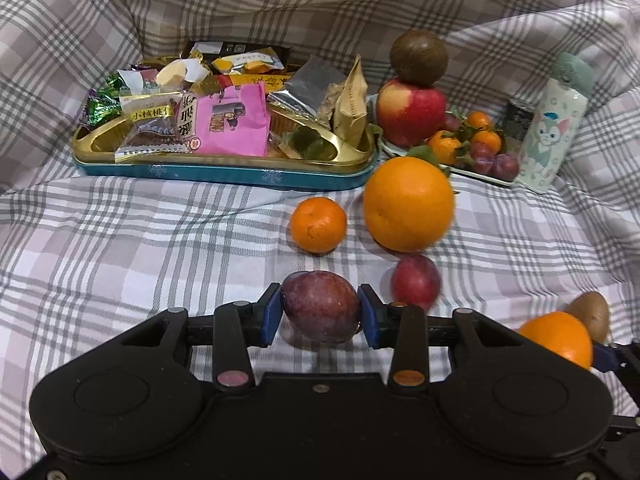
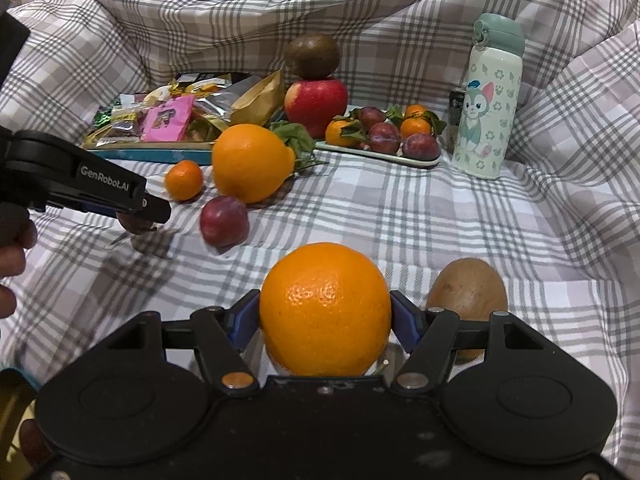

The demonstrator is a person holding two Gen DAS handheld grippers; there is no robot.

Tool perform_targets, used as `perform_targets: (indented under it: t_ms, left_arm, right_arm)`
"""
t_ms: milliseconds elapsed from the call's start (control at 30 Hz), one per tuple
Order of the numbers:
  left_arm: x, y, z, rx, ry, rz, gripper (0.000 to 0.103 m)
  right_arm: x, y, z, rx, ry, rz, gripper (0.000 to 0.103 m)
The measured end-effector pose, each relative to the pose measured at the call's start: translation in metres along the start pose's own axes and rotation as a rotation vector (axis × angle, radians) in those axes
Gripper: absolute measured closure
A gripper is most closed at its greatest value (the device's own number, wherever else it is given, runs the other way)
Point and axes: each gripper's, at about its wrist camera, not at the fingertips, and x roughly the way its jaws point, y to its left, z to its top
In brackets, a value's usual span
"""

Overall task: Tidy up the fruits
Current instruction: 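Grasp a red plum with the left tool while the right tool holds the orange, then carry the plum in the left tool over the tray while the right tool carries the orange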

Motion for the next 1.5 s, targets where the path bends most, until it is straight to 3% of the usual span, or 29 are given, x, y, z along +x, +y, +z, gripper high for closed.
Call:
perform_targets:
  t_ms: [467,933,1200,1500]
  left_arm:
    - [-0.07,-0.008,-0.037,0.058,-0.016,-0.042,0.054]
    - [-0.139,-0.036,-0.109,0.179,-0.003,-0.07,0.054]
    - [-0.16,-0.043,-0.153,0.178,0.041,-0.095,0.054]
    - [-0.169,-0.044,-0.195,0.19,0.074,-0.06,0.054]
  right_arm:
    - [-0.038,0.007,-0.018,0.023,0.017,0.03,0.033]
    - [-0.118,0.006,-0.052,0.018,-0.036,0.072,0.033]
    - [-0.162,0.009,-0.08,0.007,-0.059,0.11,0.033]
    - [-0.192,0.015,-0.12,-0.004,-0.036,0.134,0.033]
